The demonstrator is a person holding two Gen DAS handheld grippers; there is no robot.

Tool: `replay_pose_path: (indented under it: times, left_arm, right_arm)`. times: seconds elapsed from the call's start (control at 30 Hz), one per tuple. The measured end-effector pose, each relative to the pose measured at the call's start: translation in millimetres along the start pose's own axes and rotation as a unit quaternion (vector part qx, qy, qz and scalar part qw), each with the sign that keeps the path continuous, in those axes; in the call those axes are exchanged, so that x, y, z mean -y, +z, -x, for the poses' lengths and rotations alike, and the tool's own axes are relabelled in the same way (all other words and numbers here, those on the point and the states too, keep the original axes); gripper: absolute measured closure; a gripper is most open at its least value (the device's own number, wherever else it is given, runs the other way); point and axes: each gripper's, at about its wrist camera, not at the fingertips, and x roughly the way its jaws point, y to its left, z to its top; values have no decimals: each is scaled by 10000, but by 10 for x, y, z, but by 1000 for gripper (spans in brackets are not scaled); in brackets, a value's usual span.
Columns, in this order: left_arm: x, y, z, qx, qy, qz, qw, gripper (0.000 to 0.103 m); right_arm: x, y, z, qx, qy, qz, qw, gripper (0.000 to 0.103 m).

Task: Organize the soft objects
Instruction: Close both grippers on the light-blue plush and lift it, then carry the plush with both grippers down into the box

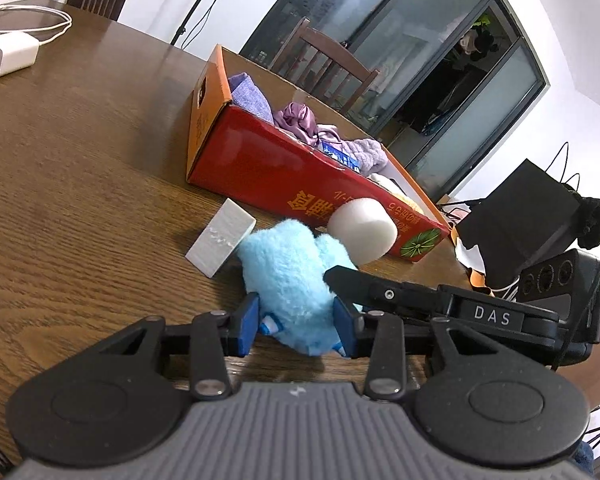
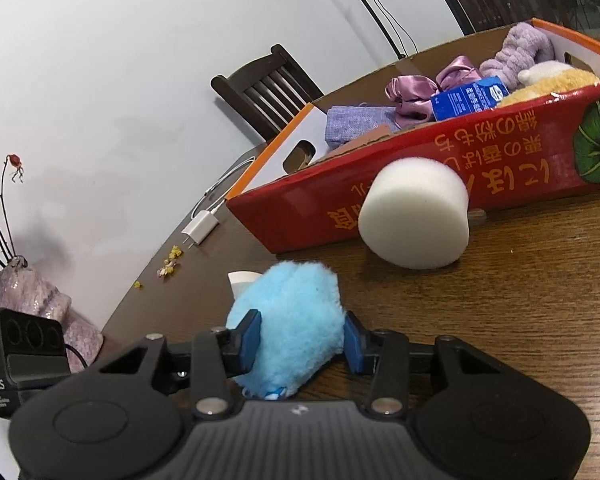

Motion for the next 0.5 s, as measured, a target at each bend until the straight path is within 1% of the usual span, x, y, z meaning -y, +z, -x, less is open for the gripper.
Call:
replay_pose_path:
  times: [0.17,0.4,0.5]
  left_arm:
    - [-3,-2,6,-6,-52,2,10000,63]
    - [-9,10,20,-9,-87,18,10000,63]
    - [95,-41,151,232,-57,-31,9997,63]
  right_arm:
    - [-106,-7,44,92,-195,282,9994,62]
    - [-71,0,36,104,-145,239,9996,62]
    - [-123,-4,107,203,-60,193,9996,64]
